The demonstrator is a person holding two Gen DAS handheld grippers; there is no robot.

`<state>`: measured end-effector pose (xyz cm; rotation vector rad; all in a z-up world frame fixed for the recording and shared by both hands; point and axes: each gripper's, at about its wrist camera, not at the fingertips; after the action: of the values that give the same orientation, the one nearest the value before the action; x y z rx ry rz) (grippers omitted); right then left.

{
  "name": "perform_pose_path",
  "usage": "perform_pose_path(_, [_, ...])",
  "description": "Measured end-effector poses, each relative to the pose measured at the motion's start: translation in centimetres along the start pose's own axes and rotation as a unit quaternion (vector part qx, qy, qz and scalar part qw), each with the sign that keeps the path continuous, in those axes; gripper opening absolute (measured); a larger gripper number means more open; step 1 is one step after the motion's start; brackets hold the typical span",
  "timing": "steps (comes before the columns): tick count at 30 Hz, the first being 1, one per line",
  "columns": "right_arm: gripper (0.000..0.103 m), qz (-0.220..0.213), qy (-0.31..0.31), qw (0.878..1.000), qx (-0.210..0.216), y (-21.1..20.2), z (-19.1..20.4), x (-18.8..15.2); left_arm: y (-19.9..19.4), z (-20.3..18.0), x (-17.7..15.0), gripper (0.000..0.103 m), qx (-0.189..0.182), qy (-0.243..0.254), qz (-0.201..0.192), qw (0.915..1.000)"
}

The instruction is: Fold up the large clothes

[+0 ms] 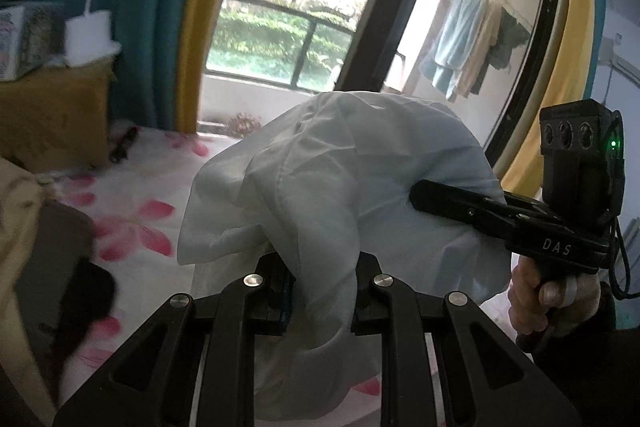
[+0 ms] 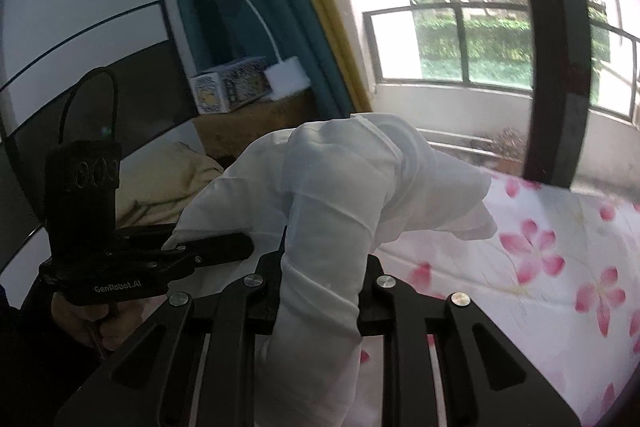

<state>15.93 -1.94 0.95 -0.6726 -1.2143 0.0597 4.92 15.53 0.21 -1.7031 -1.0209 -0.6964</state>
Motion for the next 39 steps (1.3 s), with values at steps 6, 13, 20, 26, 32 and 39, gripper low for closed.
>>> perform_pose_path(6, [0.021,-0.022,-0.018,0.999,0.027,1.9,2.4,2.3,-2.7,2.0,1.9,0.021,0.027,0.016,-0.025,0.9992])
perform_pose_path(13, [0.021,-0.032,-0.023,0.998,0.046,4.7,4.7,3.3,-3.9,4.9,3.1,0.021,0.054,0.030,-0.027,0.9977])
perform_pose_path(20, [0.021,0.001,0.025,0.997,0.067,9.5,4.0,1.0,-1.2,8.9,1.3,0.022,0.069,0.019,0.030,0.9970])
perform_pose_path(26, [0.027,0.081,0.066,0.993,0.046,13.5,2.5,-2.4,2.1,11.7,-1.2,0.029,0.060,-0.021,0.108,0.9922])
perform_pose_path(32, [0.048,0.130,0.120,0.983,0.040,14.2,0.0,-5.6,3.0,12.2,-2.2,0.041,0.049,-0.025,0.146,0.9878])
perform_pose_path(39, [0.066,0.146,0.129,0.980,0.028,12.7,-0.7,-6.1,-0.2,9.8,-0.6,0.043,0.120,0.034,0.126,0.9842])
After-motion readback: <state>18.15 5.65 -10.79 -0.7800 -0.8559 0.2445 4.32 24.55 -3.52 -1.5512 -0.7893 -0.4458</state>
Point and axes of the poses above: each gripper's, at about its wrist camera, not at the fingertips, and y roughly the way its jaws point, z to its left, x to its top, and after that the axes turned 2 degrees about -y, right-handed
